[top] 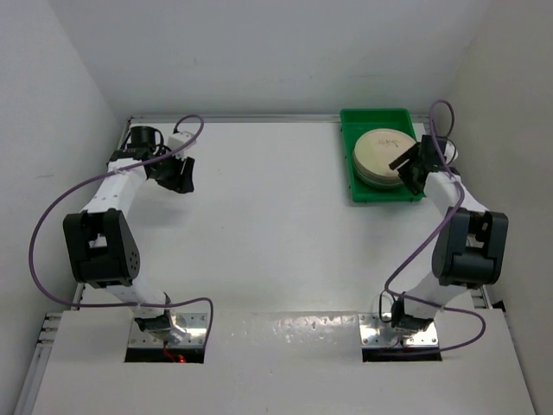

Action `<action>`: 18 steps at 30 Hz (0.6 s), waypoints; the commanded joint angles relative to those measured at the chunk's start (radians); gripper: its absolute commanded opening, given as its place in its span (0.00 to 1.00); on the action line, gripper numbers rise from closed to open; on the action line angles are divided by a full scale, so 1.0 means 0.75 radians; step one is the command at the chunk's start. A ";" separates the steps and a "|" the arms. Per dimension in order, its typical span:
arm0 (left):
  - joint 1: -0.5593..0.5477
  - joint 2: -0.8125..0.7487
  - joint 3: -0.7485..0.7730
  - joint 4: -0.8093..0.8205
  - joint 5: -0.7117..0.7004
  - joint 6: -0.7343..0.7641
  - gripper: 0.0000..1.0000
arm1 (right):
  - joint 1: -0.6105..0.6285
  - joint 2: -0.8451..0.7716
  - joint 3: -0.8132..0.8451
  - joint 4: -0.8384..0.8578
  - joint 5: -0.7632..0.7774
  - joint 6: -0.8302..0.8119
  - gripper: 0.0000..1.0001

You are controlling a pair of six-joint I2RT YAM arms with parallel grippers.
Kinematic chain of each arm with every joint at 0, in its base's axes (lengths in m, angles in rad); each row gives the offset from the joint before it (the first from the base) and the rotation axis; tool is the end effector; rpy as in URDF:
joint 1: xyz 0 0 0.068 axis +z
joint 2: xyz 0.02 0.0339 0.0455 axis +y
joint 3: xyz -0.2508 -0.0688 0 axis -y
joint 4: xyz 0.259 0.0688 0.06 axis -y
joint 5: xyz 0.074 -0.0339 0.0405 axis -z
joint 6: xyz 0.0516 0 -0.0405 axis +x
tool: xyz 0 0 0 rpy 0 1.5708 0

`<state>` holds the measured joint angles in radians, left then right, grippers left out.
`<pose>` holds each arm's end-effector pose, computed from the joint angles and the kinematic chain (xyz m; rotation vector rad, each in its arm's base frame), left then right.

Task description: Place the plates into the plastic bin on the countertop

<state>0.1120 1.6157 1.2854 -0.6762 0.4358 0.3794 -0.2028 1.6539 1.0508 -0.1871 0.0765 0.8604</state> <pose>0.3605 0.0186 0.2348 0.4867 2.4286 -0.3566 0.3679 -0.0797 0.1768 1.2333 2.0237 0.2290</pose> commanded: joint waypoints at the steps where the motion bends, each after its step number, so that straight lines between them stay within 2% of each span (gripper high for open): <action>1: -0.002 -0.001 -0.004 0.004 0.026 -0.015 0.56 | 0.121 -0.157 0.057 -0.139 0.380 -0.204 0.72; 4: -0.016 -0.001 -0.004 0.004 -0.004 -0.015 0.56 | 0.139 -0.317 -0.045 -0.109 0.442 -0.221 0.75; 5: -0.031 -0.001 -0.004 0.004 -0.033 -0.015 0.56 | 0.143 -0.372 -0.092 -0.058 0.375 -0.255 0.75; 6: -0.047 -0.001 -0.004 0.004 -0.049 -0.015 0.56 | 0.160 -0.571 -0.286 0.060 0.338 -0.322 0.77; 7: -0.047 -0.001 -0.004 0.004 -0.066 -0.015 0.56 | 0.182 -0.644 -0.365 0.061 0.307 -0.357 0.81; 8: -0.065 -0.001 -0.004 0.004 -0.084 -0.015 0.56 | 0.197 -0.703 -0.435 0.237 0.230 -0.451 0.95; 9: -0.078 -0.015 -0.004 0.004 -0.084 -0.015 0.56 | 0.203 -0.842 -0.620 0.282 0.225 -0.478 1.00; 10: -0.100 -0.015 -0.016 0.004 -0.100 -0.015 0.56 | 0.237 -0.946 -0.668 0.300 0.239 -0.497 1.00; 11: -0.112 -0.015 -0.016 0.004 -0.117 -0.015 0.56 | 0.244 -1.040 -0.766 0.272 0.264 -0.515 1.00; 13: -0.151 -0.015 -0.016 0.004 -0.137 -0.015 0.56 | 0.250 -1.180 -0.789 0.042 0.256 -0.507 1.00; 17: -0.204 -0.027 -0.031 0.004 -0.184 -0.041 0.56 | 0.260 -1.338 -0.781 -0.367 0.195 -0.352 1.00; 18: -0.205 -0.027 -0.031 0.004 -0.198 -0.062 0.56 | 0.260 -1.362 -0.798 -0.403 0.193 -0.283 1.00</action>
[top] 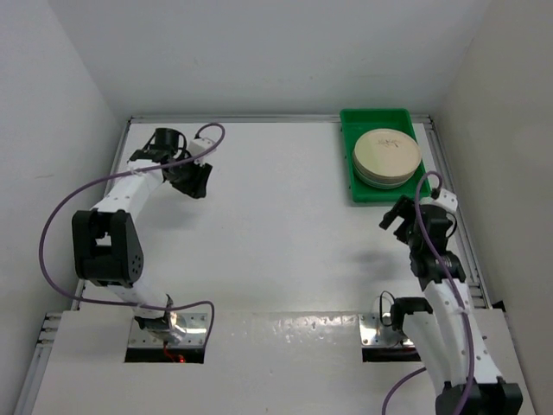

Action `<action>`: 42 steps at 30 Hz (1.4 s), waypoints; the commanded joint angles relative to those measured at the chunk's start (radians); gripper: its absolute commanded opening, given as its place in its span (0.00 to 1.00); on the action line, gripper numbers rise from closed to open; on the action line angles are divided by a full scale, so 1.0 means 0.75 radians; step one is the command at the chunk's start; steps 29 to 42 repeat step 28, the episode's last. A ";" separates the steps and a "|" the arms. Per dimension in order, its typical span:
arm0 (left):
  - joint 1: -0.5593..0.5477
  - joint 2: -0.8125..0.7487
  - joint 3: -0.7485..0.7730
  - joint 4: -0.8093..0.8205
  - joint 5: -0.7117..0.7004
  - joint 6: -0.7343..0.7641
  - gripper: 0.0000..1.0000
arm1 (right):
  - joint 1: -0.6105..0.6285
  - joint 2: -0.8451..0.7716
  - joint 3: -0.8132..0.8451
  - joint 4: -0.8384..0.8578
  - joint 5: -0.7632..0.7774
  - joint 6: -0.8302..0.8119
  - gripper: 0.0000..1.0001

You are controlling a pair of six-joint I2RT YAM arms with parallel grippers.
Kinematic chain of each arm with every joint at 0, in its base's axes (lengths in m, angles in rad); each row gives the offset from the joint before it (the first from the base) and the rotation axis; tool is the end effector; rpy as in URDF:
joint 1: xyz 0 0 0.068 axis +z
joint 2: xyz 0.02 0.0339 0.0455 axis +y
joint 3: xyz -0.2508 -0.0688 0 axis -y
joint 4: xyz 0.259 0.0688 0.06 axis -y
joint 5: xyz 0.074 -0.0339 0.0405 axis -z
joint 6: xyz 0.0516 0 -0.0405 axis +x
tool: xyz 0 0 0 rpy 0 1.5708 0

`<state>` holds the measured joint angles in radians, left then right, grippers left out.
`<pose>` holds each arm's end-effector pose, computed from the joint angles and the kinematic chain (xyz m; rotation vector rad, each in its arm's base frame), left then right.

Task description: Place the plates into the plastic bin on the countertop

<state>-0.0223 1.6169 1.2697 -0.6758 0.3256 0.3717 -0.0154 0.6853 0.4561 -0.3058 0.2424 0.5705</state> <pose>0.3591 -0.0245 0.2274 0.6108 2.4625 -0.2862 0.1982 -0.0154 0.2086 0.7405 1.9540 0.0813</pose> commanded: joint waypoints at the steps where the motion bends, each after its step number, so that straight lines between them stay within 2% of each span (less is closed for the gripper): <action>1: -0.040 -0.041 -0.010 0.003 -0.052 -0.076 0.56 | 0.047 -0.120 -0.017 -0.273 -0.023 0.121 1.00; 4: -0.056 -0.069 -0.097 0.003 -0.064 -0.168 0.56 | 0.055 -0.261 -0.109 -0.365 0.004 0.211 1.00; 7: -0.113 -0.165 -0.281 0.003 -0.101 -0.083 0.56 | 0.057 -0.353 -0.172 -0.423 -0.047 0.280 1.00; 11: -0.142 -0.309 -0.521 0.120 -0.258 0.050 0.56 | 0.059 -0.504 -0.266 -0.394 -0.088 0.309 1.00; 18: -0.226 -0.578 -0.913 0.234 -0.305 0.275 0.56 | 0.059 -0.566 -0.318 -0.388 -0.121 0.311 1.00; 21: -0.240 -0.654 -1.046 0.265 -0.342 0.276 0.56 | 0.057 -0.550 -0.320 -0.376 -0.131 0.291 1.00; 26: -0.240 -0.726 -1.069 0.289 -0.373 0.243 0.56 | 0.057 -0.533 -0.324 -0.372 -0.137 0.291 1.00; 42: -0.240 -0.726 -1.069 0.289 -0.354 0.243 0.57 | 0.059 -0.531 -0.324 -0.347 -0.137 0.282 1.00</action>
